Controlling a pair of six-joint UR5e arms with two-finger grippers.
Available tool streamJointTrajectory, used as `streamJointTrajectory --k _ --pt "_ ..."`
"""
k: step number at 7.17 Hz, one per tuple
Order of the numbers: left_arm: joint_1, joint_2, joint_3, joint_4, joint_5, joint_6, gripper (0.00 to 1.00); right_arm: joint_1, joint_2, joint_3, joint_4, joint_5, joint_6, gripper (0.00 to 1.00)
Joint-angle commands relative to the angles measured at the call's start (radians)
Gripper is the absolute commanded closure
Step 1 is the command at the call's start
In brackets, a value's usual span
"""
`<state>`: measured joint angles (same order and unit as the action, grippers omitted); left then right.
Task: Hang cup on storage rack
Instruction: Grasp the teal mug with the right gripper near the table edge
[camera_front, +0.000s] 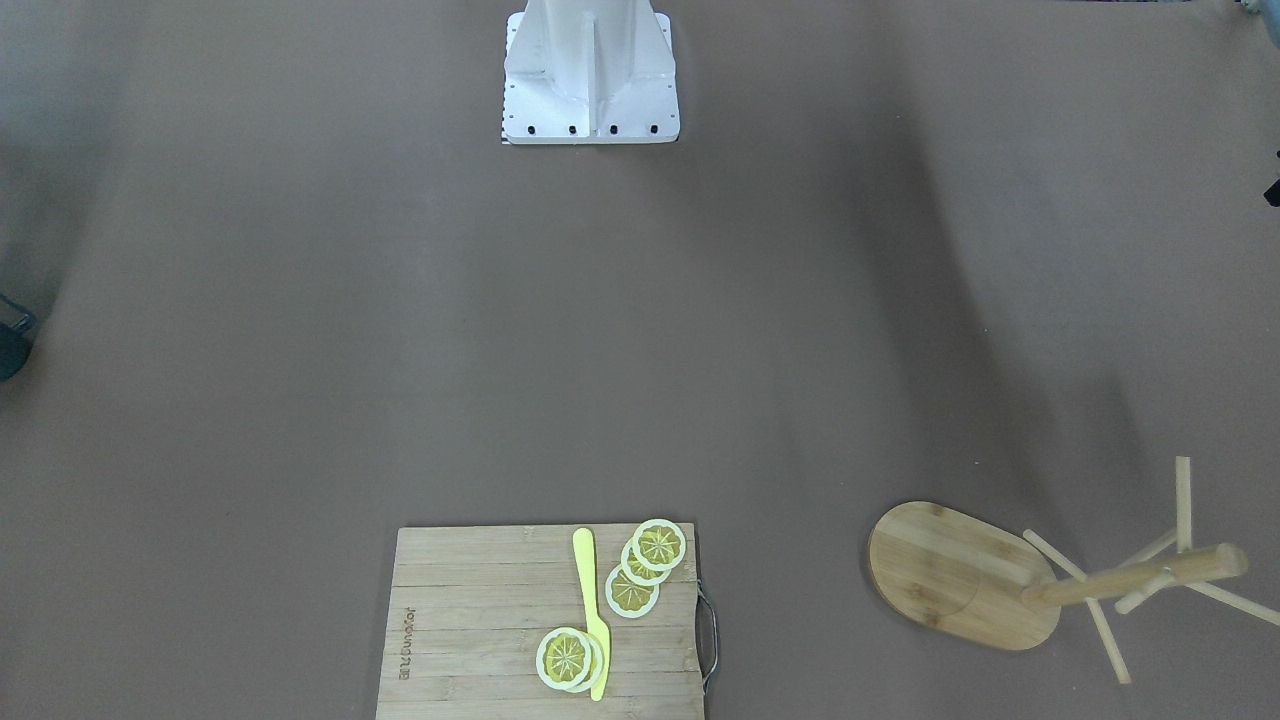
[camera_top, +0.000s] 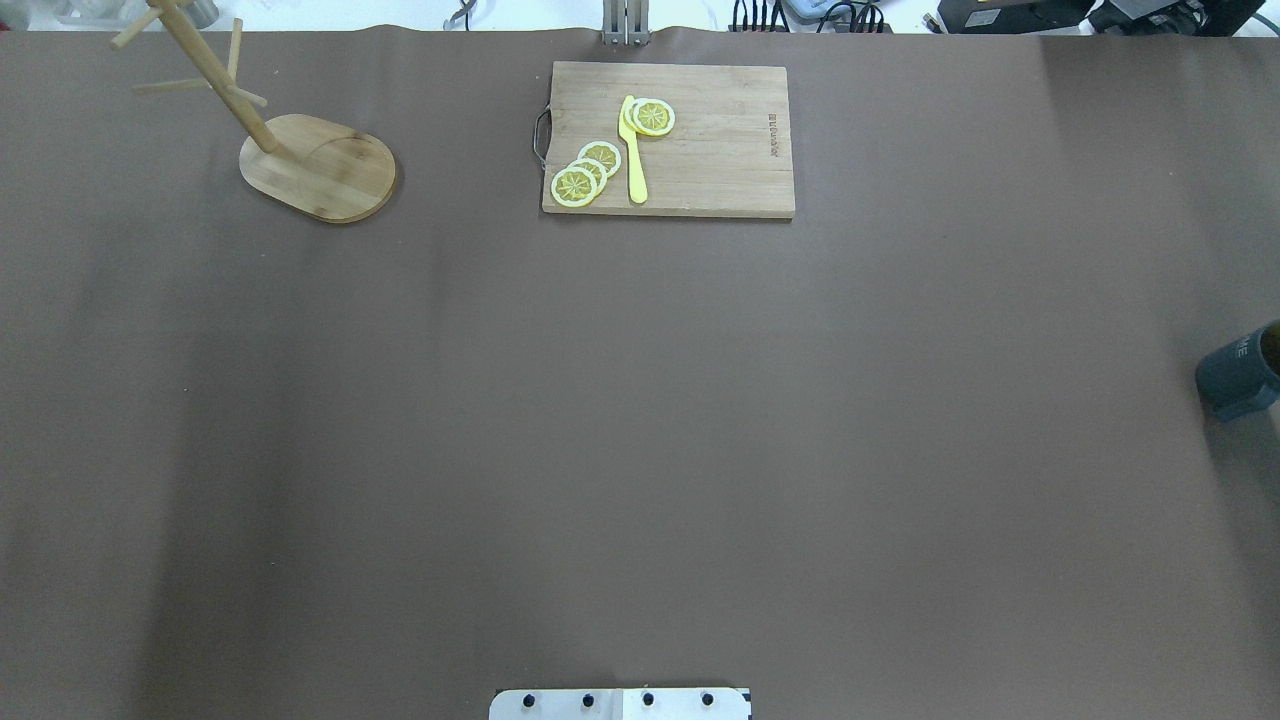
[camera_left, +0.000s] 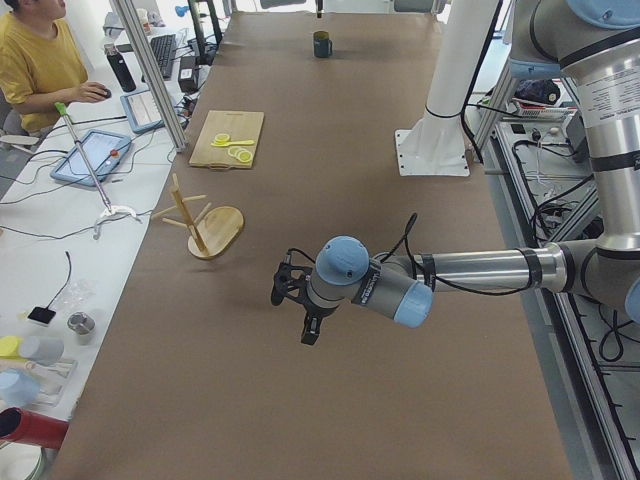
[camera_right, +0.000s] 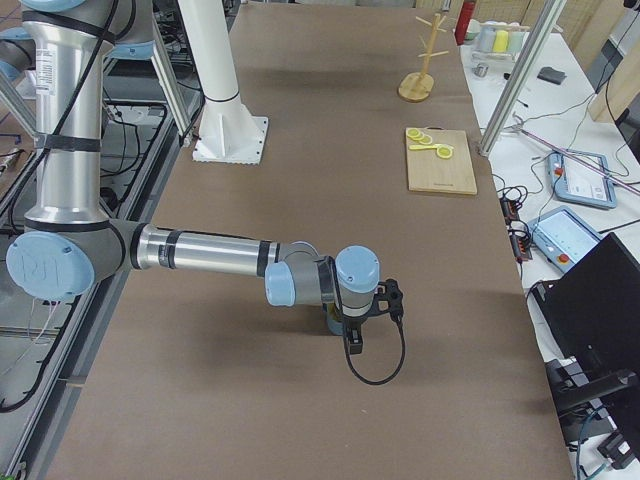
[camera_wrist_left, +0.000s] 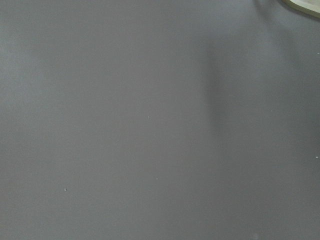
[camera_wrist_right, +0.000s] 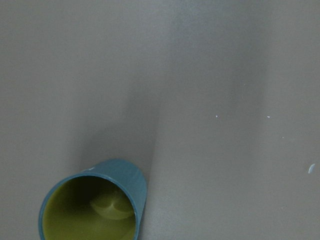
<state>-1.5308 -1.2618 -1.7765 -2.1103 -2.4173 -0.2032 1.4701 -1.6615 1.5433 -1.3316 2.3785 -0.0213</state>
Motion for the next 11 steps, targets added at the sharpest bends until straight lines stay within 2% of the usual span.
streamJointTrajectory --k 1,3,4,7,9,11 --pt "0.0 0.001 -0.001 -0.011 0.003 -0.019 0.01 -0.052 0.0 -0.022 0.026 0.002 0.006 0.0" --pt "0.0 0.001 -0.003 -0.013 0.003 -0.019 0.01 -0.103 0.011 -0.025 0.026 -0.008 0.006 0.01" --pt "0.0 0.001 -0.006 -0.013 0.001 -0.019 0.01 -0.108 0.009 -0.032 0.026 -0.008 0.006 0.13" --pt "0.0 0.001 -0.006 -0.014 -0.002 -0.019 0.01 -0.108 0.019 -0.048 0.028 -0.004 0.004 0.37" --pt "0.0 0.001 -0.006 -0.016 -0.002 -0.028 0.01 -0.108 0.029 -0.06 0.028 -0.005 0.006 0.56" --pt "0.0 -0.001 -0.007 -0.017 -0.003 -0.035 0.01 -0.109 0.029 -0.06 0.026 0.001 0.012 1.0"
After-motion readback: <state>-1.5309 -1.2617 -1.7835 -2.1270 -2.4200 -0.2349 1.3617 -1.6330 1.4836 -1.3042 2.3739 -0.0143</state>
